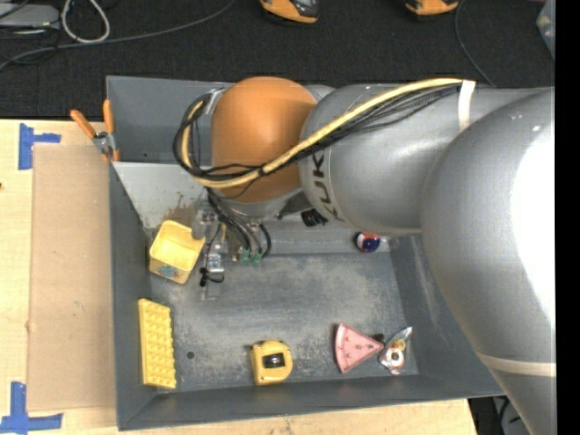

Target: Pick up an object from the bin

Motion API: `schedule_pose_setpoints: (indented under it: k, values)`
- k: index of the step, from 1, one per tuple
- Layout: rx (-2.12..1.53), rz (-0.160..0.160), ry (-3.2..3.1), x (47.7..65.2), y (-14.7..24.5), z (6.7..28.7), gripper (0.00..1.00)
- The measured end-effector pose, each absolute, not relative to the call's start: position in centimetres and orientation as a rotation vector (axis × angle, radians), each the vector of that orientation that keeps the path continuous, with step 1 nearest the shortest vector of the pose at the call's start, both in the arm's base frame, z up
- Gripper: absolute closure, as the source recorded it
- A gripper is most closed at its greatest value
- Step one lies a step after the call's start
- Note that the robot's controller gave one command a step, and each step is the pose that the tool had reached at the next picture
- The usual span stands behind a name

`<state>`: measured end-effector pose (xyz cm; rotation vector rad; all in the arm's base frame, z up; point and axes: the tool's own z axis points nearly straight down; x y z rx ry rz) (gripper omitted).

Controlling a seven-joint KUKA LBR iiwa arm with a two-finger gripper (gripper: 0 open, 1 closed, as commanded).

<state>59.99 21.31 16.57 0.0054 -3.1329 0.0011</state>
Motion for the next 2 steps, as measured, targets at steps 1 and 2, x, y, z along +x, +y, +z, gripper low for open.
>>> schedule_pose_setpoints:
  k: [1, 2]
  values:
    - [-0.003, -0.001, -3.140, 60.2, 21.2, 17.0, 0.00]
    - [0.120, -0.004, -3.140, 62.0, 24.6, 7.0, 0.00]
